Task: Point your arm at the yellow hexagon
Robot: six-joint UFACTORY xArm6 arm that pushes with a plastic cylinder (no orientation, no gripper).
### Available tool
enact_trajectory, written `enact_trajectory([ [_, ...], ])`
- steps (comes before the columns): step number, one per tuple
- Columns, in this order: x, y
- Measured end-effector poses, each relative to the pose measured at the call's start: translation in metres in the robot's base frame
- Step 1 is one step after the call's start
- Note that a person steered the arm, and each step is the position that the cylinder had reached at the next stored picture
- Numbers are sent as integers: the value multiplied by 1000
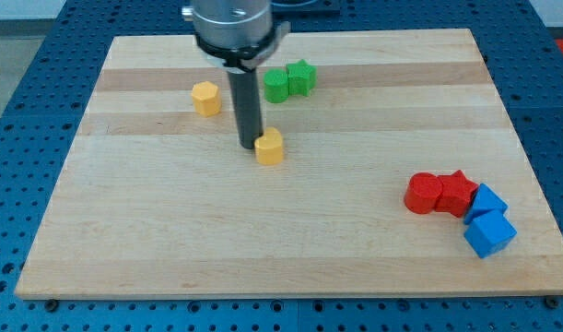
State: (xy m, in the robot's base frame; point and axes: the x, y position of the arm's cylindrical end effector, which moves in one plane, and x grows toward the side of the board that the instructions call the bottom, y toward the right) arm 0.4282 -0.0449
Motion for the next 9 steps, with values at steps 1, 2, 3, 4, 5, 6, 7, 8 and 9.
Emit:
enact_trajectory([
  [1,17,29],
  [2,25,50],
  [3,27,71],
  [4,44,88],
  [5,67,95],
  [6,86,97],
  [7,101,98],
  [8,112,100],
  [9,120,96],
])
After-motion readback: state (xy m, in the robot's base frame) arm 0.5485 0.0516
